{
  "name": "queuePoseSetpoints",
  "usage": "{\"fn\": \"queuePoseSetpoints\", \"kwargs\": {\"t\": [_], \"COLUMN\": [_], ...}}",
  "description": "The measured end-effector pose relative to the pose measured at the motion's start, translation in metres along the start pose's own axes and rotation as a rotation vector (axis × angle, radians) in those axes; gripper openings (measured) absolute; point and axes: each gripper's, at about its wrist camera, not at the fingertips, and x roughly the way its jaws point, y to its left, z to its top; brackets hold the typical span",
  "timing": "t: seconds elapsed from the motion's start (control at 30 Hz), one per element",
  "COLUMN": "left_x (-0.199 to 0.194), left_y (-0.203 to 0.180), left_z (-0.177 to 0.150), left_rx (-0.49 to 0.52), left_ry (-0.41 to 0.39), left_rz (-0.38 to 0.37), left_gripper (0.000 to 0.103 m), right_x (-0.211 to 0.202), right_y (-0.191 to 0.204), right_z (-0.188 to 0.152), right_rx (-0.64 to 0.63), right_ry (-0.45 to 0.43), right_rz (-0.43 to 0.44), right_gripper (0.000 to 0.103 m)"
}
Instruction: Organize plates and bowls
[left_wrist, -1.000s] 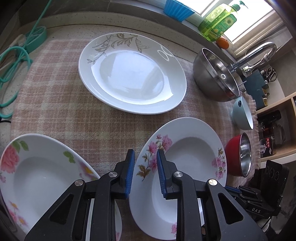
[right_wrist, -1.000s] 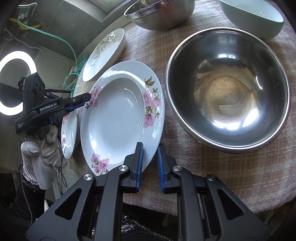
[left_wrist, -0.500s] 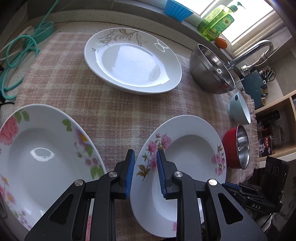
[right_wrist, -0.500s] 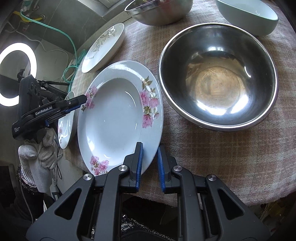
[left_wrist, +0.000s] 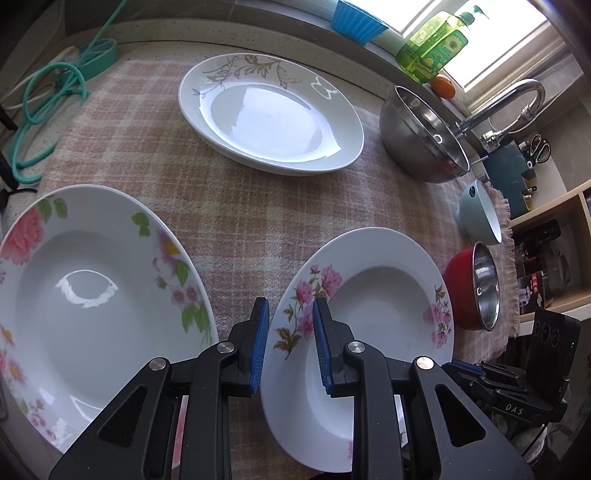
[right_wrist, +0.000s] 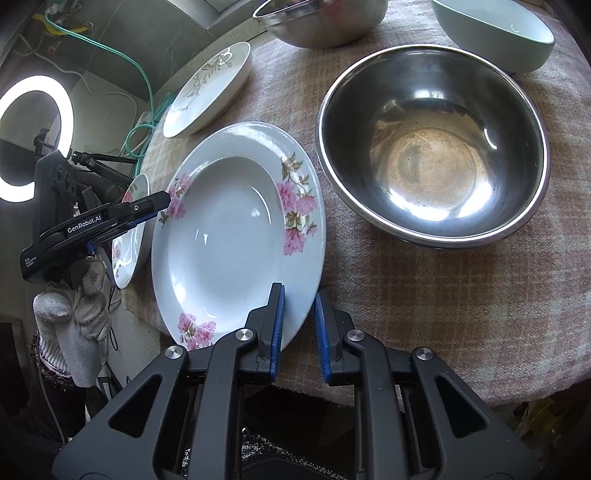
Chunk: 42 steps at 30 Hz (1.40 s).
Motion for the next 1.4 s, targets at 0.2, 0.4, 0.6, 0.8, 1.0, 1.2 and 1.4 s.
{"fn": "queuePoseSetpoints", "kwargs": {"t": [0.2, 0.4, 0.6, 0.8, 1.0, 1.2, 1.4], "left_x": [-0.005, -0.020, -0.041, -0.067, -0.089, -0.106, -0.117], "left_y": [0.002, 0.003, 0.005, 0.018, 0.045, 0.080, 0.111], "left_z": [-0.002, -0.003, -0.008, -0.020, -0.036, -0.053, -0.070], "left_rx": [-0.006, -0.010, -0.032, -0.081, -0.180, -0.284, -0.361], "left_ry": [-0.008, -0.047, -0.104, -0.175, -0.233, -0.275, -0.309], "left_rz": [-0.009, -0.023, -0.007, 0.024, 0.051, 0.082, 0.128], "left_gripper": [0.022, 0.022, 0.035, 0.040, 0.040, 0.039, 0.040], "right_x": [-0.005, -0.022, -0.040, -0.043, -0.029, -0.012, 0.012], "right_y": [0.001, 0.007, 0.025, 0.046, 0.071, 0.102, 0.131], "right_z": [-0.001, 0.000, 0.004, 0.014, 0.025, 0.039, 0.053], "right_rx": [-0.012, -0.041, -0.103, -0.153, -0.197, -0.263, -0.312], "right_ry": [-0.009, -0.048, -0.113, -0.132, -0.114, -0.089, -0.052], "right_rz": [-0.023, -0.049, -0.063, -0.034, -0.002, 0.029, 0.063], "right_gripper": [0.017, 0.024, 0.048, 0.057, 0.057, 0.057, 0.057]}}
